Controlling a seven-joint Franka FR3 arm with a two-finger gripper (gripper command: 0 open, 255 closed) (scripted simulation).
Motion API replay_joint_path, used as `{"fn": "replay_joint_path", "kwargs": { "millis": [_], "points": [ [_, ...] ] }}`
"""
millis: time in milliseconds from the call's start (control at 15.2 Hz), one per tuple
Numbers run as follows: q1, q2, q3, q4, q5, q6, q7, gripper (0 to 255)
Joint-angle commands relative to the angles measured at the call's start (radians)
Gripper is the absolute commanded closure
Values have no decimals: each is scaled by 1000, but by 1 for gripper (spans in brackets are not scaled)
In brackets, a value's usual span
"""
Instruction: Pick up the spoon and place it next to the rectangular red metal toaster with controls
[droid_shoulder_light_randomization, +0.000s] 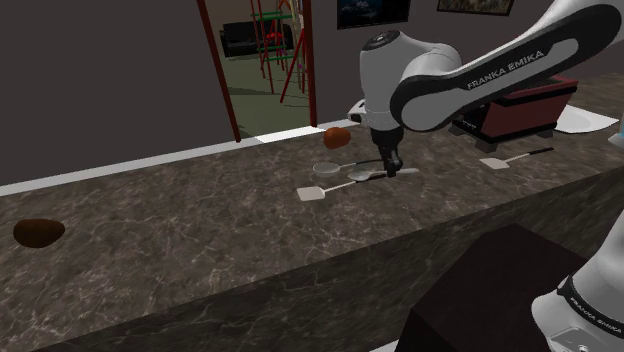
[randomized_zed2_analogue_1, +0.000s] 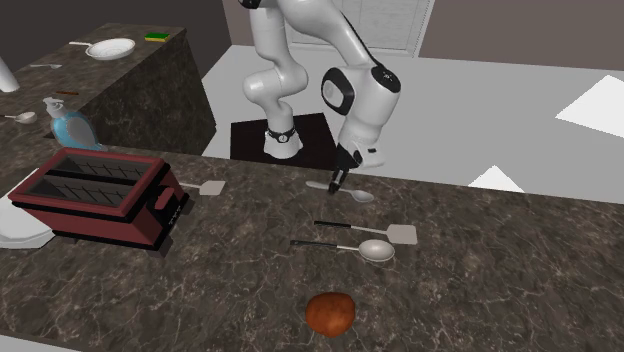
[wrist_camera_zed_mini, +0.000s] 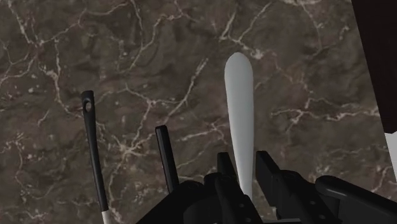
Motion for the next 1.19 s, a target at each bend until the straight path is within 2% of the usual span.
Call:
{"fn": "replay_joint_path", "kwargs": {
  "millis": [0, 1122],
  "points": [
    [2, -13, 1, 15, 5, -28, -6, 255],
    [5, -71, 4, 183, 27, -248, -58, 255]
  ]
}}
